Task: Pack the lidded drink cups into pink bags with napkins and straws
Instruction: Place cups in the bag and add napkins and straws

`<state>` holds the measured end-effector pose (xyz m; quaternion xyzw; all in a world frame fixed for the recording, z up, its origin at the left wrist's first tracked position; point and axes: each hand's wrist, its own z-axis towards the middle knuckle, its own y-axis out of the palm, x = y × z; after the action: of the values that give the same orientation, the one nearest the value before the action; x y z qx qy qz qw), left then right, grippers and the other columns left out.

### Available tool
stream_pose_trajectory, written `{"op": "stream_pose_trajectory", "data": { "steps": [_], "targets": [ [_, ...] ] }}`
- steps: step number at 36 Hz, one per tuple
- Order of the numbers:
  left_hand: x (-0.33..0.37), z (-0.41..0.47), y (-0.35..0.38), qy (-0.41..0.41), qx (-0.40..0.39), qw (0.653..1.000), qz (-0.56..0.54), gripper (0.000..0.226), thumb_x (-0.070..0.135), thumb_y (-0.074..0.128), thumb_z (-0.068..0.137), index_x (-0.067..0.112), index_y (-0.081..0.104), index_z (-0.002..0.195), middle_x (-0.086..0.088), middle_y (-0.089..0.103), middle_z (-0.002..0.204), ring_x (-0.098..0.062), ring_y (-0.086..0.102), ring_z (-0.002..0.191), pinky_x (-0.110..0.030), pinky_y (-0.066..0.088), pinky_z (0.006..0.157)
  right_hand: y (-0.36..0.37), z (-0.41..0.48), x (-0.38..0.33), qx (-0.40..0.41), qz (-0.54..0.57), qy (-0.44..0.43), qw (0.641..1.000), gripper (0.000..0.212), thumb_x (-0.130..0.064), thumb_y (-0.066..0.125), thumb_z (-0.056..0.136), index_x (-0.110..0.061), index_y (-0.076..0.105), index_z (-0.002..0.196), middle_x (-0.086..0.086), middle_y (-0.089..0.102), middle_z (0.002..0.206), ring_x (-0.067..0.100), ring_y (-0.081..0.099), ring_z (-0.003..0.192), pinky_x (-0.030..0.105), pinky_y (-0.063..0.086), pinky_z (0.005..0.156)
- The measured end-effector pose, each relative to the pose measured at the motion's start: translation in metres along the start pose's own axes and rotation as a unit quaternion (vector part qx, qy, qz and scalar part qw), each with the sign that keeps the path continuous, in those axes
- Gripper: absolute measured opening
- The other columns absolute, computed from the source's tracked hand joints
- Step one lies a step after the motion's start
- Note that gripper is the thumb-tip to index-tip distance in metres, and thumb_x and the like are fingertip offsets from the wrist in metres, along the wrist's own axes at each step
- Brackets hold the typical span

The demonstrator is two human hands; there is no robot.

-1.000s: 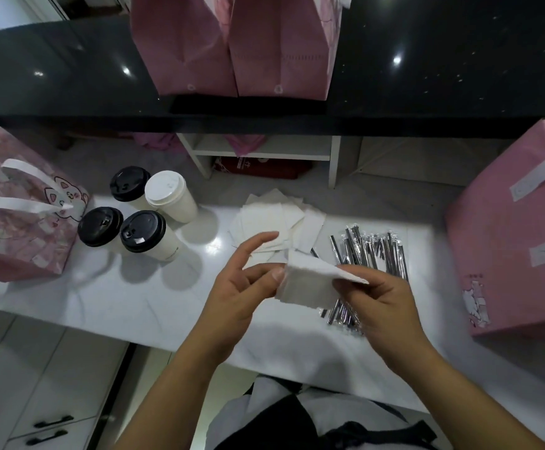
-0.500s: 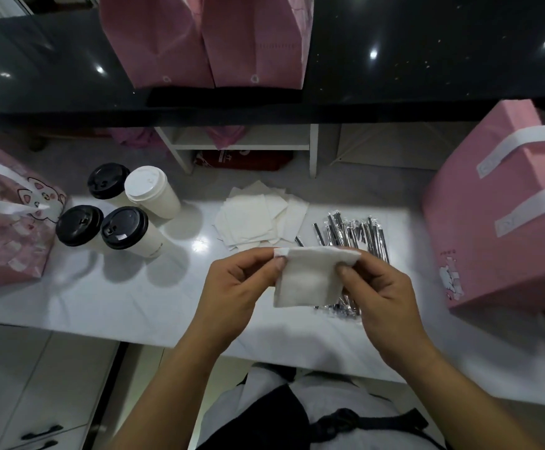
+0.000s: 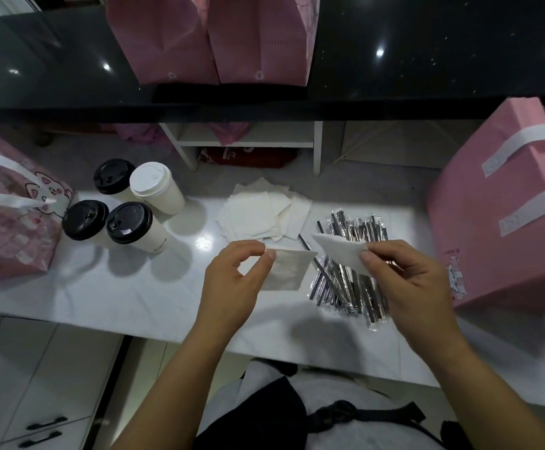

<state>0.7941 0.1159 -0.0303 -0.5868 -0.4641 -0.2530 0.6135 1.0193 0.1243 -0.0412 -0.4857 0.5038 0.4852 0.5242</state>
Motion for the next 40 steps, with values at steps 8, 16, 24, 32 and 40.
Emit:
{"op": "stream_pose_trajectory", "data": {
  "steps": [8,16,24,32,40],
  "targets": [
    [0.002,0.012,-0.002,0.019,-0.091,0.995,0.024,0.011,0.028,0.068,0.092,0.025,0.076,0.086,0.017,0.072,0.088,-0.007,0.065,0.090,-0.025,0.051,0.079,-0.019,0.013,-0.024,-0.319,-0.063,0.062,0.944,0.007,-0.019,0.074,0.082,-0.017,0.079,0.085,-0.001,0.067,0.102,0.023,0.066,0.092,0.035,0.055,0.078],
    [0.019,0.010,0.013,0.018,-0.178,0.982,-0.054,0.011,0.020,0.072,0.090,0.023,0.079,0.082,0.001,0.074,0.078,-0.011,0.066,0.071,-0.027,0.051,0.067,-0.002,0.020,-0.002,-0.241,-0.168,0.007,0.956,0.011,-0.024,0.075,0.086,-0.034,0.078,0.087,-0.023,0.057,0.124,0.004,0.052,0.123,0.023,0.042,0.096],
    [0.022,0.012,0.027,0.021,-0.216,0.975,-0.054,0.009,0.024,0.070,0.091,0.024,0.079,0.090,0.014,0.068,0.070,-0.001,0.058,0.065,-0.018,0.045,0.065,0.007,0.009,0.013,-0.183,-0.136,-0.016,0.974,0.013,-0.010,0.071,0.090,-0.017,0.079,0.097,-0.012,0.069,0.093,0.011,0.066,0.092,0.016,0.047,0.079],
    [0.020,0.020,0.030,0.059,-0.230,0.971,-0.035,0.019,0.019,0.074,0.088,0.032,0.078,0.101,0.008,0.074,0.089,-0.010,0.069,0.081,-0.036,0.058,0.081,0.004,0.009,0.012,-0.194,-0.153,-0.004,0.969,0.012,-0.013,0.068,0.092,-0.022,0.076,0.094,-0.018,0.069,0.086,0.006,0.065,0.084,0.013,0.043,0.072],
    [0.015,0.024,0.033,0.075,-0.234,0.969,-0.004,0.013,0.017,0.074,0.088,0.026,0.079,0.096,0.008,0.076,0.089,-0.013,0.071,0.086,-0.044,0.058,0.082,0.000,0.009,0.012,-0.205,-0.150,0.003,0.967,0.010,-0.014,0.069,0.092,-0.022,0.075,0.094,-0.021,0.070,0.088,0.004,0.065,0.086,0.012,0.043,0.074]
  ]
}}
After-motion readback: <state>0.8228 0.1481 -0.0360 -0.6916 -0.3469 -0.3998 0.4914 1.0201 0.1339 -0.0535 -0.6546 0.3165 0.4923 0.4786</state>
